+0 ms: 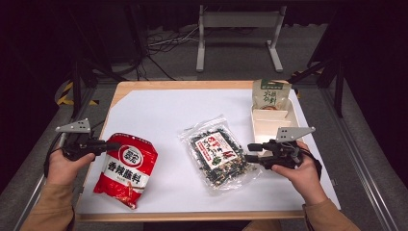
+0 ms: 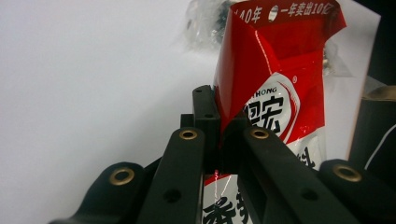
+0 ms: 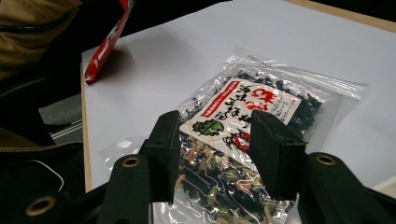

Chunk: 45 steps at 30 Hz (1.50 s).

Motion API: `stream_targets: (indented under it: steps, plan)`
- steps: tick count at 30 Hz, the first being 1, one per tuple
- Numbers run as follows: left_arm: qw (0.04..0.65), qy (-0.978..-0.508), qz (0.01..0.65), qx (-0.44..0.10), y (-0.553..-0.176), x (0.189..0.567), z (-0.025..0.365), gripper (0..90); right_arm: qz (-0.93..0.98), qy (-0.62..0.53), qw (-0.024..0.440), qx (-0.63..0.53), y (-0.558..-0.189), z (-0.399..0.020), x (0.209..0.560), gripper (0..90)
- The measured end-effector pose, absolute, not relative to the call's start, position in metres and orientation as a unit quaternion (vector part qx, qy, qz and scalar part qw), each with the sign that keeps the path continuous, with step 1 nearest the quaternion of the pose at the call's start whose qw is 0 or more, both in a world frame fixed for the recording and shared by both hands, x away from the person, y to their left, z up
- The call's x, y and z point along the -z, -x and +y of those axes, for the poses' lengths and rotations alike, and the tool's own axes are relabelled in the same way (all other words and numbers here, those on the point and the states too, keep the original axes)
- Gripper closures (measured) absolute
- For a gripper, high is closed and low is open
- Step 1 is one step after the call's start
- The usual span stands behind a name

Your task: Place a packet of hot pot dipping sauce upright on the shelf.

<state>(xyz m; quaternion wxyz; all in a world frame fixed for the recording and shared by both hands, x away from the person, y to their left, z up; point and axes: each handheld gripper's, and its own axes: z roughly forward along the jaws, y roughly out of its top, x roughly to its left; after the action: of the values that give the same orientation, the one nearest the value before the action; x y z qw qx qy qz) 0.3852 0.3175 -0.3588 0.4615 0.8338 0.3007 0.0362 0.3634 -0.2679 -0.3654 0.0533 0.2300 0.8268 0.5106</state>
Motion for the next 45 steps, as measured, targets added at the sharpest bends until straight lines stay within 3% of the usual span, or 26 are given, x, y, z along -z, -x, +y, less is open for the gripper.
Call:
stream_targets:
  steps: [9, 21, 37, 45]
  plan:
    - [0.476, -0.838, 0.263, -0.041, -0.375, 0.343, 0.307, 89.2, 0.827, -0.229, 0.050, -0.511, -0.362, -0.266, 0.366, 53.3]
    - [0.529, -0.830, 0.178, -0.002, -0.358, 0.322, 0.285, 89.3, 0.825, -0.224, 0.057, -0.516, -0.358, -0.264, 0.364, 55.0]
    - [0.555, -0.819, 0.145, -0.003, -0.355, 0.305, 0.256, 89.3, 0.831, -0.190, 0.058, -0.519, -0.354, -0.240, 0.360, 55.4]
    - [0.554, -0.824, 0.118, 0.010, -0.355, 0.297, 0.222, 89.3, 0.834, -0.184, 0.079, -0.514, -0.353, -0.226, 0.364, 48.0]
